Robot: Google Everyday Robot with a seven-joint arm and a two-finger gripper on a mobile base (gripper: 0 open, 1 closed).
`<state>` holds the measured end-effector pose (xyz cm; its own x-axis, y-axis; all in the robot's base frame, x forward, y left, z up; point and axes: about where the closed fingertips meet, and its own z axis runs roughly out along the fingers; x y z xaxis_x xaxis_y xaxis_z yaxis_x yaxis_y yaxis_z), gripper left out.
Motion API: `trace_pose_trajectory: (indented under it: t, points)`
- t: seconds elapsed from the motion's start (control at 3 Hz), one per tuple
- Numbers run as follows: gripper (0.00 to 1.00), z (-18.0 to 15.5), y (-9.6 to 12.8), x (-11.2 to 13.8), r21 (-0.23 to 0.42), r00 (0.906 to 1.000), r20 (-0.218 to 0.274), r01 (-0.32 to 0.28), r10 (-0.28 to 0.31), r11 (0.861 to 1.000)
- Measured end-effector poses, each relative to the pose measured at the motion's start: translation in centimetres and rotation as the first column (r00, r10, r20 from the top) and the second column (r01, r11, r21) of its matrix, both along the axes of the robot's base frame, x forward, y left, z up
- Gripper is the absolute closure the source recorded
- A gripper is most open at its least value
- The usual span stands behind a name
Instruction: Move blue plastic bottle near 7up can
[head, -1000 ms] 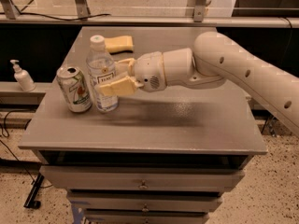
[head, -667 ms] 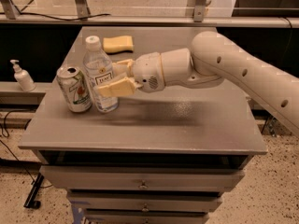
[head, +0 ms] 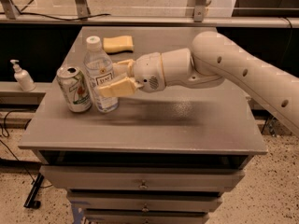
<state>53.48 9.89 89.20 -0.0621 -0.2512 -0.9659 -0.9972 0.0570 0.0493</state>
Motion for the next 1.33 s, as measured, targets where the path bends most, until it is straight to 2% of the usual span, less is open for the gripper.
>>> trace_pose_trajectory:
  t: [0.33, 0.67, 1.0, 1.33]
  points:
    - [0.12, 0.0, 0.0, 0.0, 0.0, 1.0, 0.0, 0.0, 0.0, 1.0]
    - [0.0, -0.3, 0.4, -0.3, -0.007, 0.9999, -0.015, -0.008, 0.008, 1.0]
    - [0.0, -0.3, 0.3, -0.2, -0.008, 0.9998, -0.018, -0.004, 0.004, 1.0]
    - [0.0, 1.3, -3.3, 0.4, -0.007, 0.9979, 0.011, 0.064, -0.064, 0.998]
